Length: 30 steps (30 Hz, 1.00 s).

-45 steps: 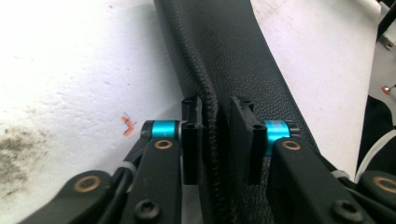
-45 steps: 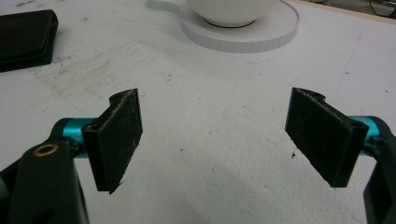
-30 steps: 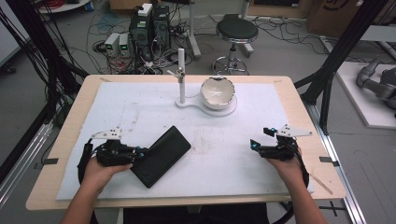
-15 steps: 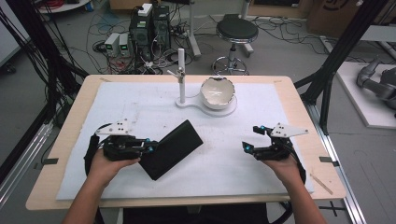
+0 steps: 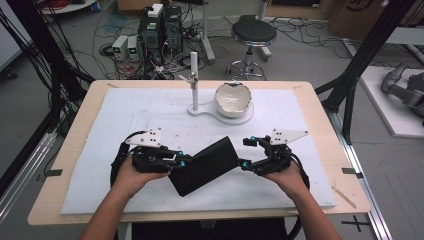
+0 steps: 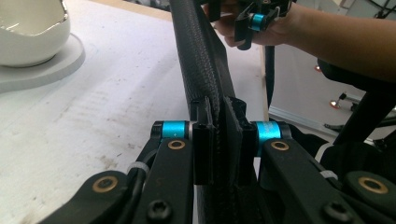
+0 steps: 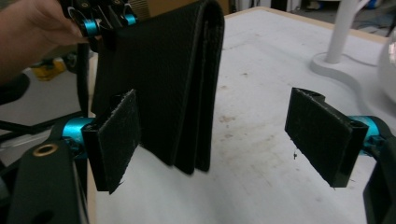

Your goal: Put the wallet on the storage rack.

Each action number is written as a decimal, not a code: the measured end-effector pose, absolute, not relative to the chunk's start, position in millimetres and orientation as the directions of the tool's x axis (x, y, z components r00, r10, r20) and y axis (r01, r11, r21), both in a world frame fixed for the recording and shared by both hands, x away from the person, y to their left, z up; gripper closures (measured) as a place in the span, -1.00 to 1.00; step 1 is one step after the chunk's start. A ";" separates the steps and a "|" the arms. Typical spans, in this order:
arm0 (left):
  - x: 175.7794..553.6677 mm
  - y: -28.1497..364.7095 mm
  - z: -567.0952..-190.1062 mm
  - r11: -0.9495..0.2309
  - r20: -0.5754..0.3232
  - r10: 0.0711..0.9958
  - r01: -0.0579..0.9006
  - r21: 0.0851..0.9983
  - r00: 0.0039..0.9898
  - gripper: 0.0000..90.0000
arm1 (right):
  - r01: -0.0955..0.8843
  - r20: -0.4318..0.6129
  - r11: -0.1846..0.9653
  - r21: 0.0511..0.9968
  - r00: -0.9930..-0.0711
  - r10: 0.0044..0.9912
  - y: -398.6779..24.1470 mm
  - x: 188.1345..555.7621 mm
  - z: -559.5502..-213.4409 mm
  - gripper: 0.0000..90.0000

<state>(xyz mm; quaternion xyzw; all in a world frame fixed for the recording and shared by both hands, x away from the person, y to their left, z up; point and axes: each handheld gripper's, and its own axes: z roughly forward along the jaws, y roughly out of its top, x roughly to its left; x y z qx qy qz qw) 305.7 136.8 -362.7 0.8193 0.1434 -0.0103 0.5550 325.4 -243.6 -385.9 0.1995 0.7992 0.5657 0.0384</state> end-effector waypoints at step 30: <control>319.4 136.3 -383.1 -0.236 -0.172 0.374 0.274 0.932 0.911 -0.05 | 0.387 0.330 0.295 0.874 -0.917 0.225 -234.4 330.5 -383.9 0.71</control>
